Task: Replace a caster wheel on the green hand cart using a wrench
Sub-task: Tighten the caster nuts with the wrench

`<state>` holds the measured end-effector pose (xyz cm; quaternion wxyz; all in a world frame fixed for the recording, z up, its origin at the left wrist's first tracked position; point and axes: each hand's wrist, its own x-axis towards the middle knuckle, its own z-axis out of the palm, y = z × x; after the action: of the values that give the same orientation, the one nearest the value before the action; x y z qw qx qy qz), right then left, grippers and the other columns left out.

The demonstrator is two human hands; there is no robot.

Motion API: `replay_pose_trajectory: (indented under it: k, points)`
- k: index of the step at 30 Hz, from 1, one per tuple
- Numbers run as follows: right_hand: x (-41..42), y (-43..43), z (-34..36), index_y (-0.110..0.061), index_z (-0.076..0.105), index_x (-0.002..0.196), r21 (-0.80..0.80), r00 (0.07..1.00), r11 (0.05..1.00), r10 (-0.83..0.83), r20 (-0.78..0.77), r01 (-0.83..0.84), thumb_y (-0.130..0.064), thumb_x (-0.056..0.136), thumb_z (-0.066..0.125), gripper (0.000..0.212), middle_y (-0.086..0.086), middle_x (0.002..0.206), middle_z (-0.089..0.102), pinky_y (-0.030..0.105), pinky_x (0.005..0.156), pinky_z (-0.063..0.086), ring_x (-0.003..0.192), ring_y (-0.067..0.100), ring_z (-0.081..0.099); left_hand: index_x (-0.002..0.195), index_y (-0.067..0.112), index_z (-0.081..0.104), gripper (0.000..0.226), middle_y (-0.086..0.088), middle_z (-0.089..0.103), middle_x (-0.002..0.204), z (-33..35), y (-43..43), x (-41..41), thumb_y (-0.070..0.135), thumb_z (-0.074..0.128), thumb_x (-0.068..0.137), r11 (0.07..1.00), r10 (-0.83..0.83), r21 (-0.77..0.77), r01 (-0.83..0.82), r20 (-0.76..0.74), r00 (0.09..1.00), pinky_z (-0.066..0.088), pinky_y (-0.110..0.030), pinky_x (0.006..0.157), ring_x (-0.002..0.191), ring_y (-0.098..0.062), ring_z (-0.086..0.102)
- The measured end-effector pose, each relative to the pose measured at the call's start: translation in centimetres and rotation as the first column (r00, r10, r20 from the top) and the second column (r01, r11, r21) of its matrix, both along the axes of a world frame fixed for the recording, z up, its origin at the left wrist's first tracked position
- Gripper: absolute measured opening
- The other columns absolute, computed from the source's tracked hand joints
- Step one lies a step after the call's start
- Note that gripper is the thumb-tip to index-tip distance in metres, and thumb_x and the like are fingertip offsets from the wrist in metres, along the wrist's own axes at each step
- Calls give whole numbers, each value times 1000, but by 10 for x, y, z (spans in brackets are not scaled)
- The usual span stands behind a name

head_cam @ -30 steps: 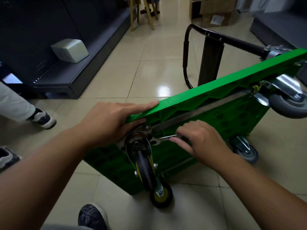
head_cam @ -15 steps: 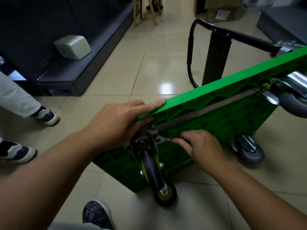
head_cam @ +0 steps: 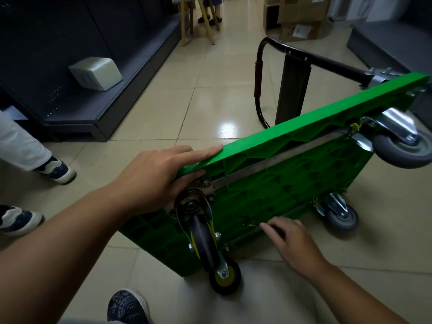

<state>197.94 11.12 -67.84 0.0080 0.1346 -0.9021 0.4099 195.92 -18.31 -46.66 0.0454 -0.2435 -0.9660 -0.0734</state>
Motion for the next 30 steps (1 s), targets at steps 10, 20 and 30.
replay_pose_trajectory:
  k: [10,20,30]
  points:
    - [-35,-23,90,-16,70,89,250,773,961,248,-584,-120,-38,97,63,24,-6,78,67,34,75,41,69,14,55,156,53,31,58,10,68,115,2,2,0,44,50,101,999,5,43,-6,32,999,55,-45,74,90,-19,65]
    - [-45,-37,86,-14,68,84,254,748,967,181,-638,-17,-36,96,66,25,0,73,65,41,73,45,67,22,57,154,54,34,57,10,71,125,2,1,-1,47,49,100,998,-2,62,1,16,1000,57,-45,75,93,-22,69]
    - [1,-94,29,-17,71,86,-494,902,854,75,426,163,-26,95,69,12,-4,74,74,23,60,47,65,6,66,155,53,33,57,12,70,115,1,0,-2,44,50,102,998,7,55,-8,23,1000,55,-44,68,82,-17,66]
